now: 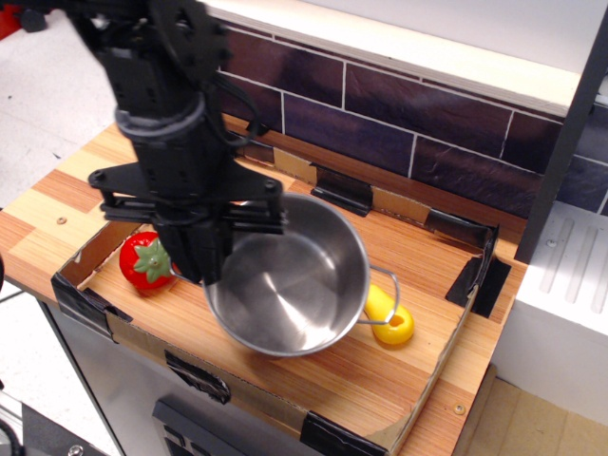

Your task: Upright metal pot

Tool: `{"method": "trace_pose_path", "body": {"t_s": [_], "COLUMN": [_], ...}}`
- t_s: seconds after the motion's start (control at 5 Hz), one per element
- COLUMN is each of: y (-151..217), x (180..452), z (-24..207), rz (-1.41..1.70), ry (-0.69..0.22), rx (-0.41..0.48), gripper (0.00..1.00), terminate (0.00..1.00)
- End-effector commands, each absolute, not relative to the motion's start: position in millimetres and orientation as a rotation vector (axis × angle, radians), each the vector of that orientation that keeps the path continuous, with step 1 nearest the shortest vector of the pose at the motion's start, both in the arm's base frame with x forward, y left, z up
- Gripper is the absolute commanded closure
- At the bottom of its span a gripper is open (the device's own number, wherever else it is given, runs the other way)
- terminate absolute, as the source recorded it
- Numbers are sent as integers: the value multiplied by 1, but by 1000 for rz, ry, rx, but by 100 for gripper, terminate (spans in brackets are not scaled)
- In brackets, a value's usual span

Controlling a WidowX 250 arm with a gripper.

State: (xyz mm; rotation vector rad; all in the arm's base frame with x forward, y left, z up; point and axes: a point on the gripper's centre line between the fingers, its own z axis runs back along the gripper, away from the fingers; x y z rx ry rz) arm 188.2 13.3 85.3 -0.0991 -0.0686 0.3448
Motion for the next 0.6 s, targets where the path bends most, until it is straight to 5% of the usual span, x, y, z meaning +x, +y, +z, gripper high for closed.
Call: {"method": "trace_pose_path", "body": {"t_s": [0.0, 0.4], "y": [31, 37], "x": [198, 200], "z": [83, 80], "rz": [395, 448], "ry": [40, 39], "rx": [-164, -72], "gripper": [0, 0], "terminate": [0, 0]}}
